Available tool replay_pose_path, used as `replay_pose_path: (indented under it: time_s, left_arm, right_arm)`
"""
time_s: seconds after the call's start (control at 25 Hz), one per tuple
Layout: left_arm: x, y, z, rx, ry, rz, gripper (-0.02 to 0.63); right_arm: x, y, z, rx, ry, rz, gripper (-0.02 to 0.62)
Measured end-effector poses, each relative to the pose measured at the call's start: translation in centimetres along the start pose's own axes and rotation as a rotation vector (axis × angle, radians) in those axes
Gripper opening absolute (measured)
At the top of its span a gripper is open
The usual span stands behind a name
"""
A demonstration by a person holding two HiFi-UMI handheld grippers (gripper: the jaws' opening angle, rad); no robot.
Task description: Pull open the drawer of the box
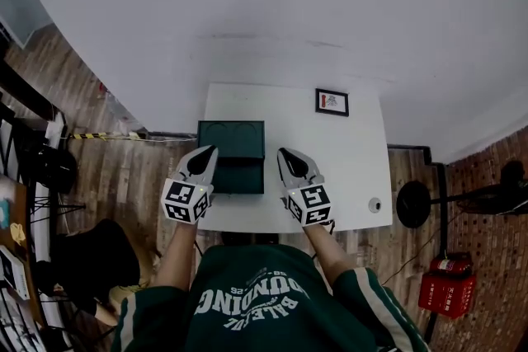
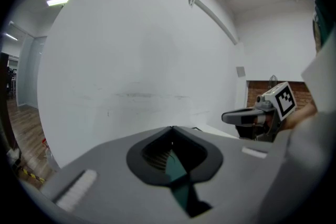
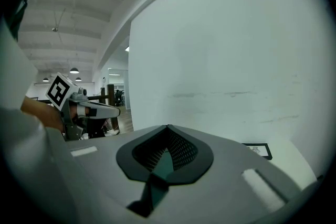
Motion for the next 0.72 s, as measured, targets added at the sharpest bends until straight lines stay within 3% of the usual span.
replay_pose_path:
  time_s: [0.72]
  left_arm:
    - [1.0, -0.1, -0.7, 0.000, 0.001, 0.008, 0.053]
  right_arm:
    - [-0.2, -0.2, -1.3, -0.002, 0.007, -0.019, 0.002]
Point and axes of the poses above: the fingertips, and each gripper's own axes: z backward along the fingers, x to its left, y out of its underside, the point moved 5 cm from there along z, backward along the fingers, and after that the axes turned 8 degrees about y, right-handed, at the moved point
